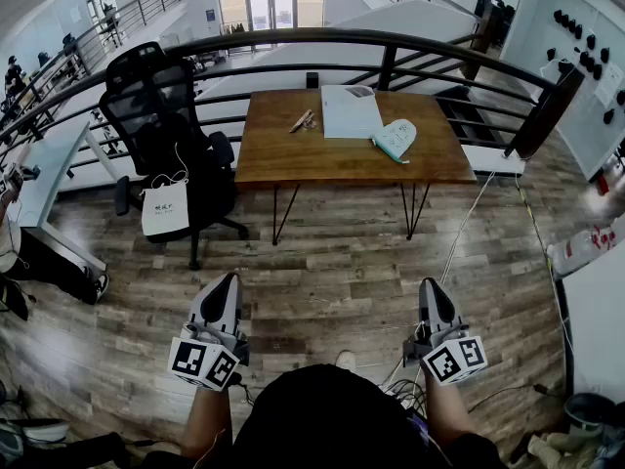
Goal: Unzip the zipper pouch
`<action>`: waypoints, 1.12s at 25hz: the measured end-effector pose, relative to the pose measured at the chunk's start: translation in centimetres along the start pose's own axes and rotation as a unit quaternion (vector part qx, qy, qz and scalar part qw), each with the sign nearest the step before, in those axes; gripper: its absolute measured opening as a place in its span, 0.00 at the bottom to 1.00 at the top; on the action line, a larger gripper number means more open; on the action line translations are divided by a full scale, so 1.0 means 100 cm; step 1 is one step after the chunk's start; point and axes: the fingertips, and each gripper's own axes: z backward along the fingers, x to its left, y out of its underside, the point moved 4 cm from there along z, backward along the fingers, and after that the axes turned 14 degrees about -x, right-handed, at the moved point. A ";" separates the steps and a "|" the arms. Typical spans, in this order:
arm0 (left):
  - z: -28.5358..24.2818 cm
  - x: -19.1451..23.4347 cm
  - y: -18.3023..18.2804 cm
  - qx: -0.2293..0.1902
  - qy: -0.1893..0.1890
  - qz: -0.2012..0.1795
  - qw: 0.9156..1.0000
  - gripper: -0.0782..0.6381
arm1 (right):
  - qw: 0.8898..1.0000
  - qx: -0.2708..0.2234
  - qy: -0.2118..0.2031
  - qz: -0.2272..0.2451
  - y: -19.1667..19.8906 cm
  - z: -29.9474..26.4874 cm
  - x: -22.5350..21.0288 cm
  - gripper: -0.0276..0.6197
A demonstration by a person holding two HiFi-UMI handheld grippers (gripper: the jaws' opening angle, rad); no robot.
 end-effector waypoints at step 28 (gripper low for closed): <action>-0.021 -0.051 0.027 0.034 0.023 0.031 0.999 0.40 | 0.999 -0.027 -0.033 0.003 -0.024 0.007 -0.020 0.29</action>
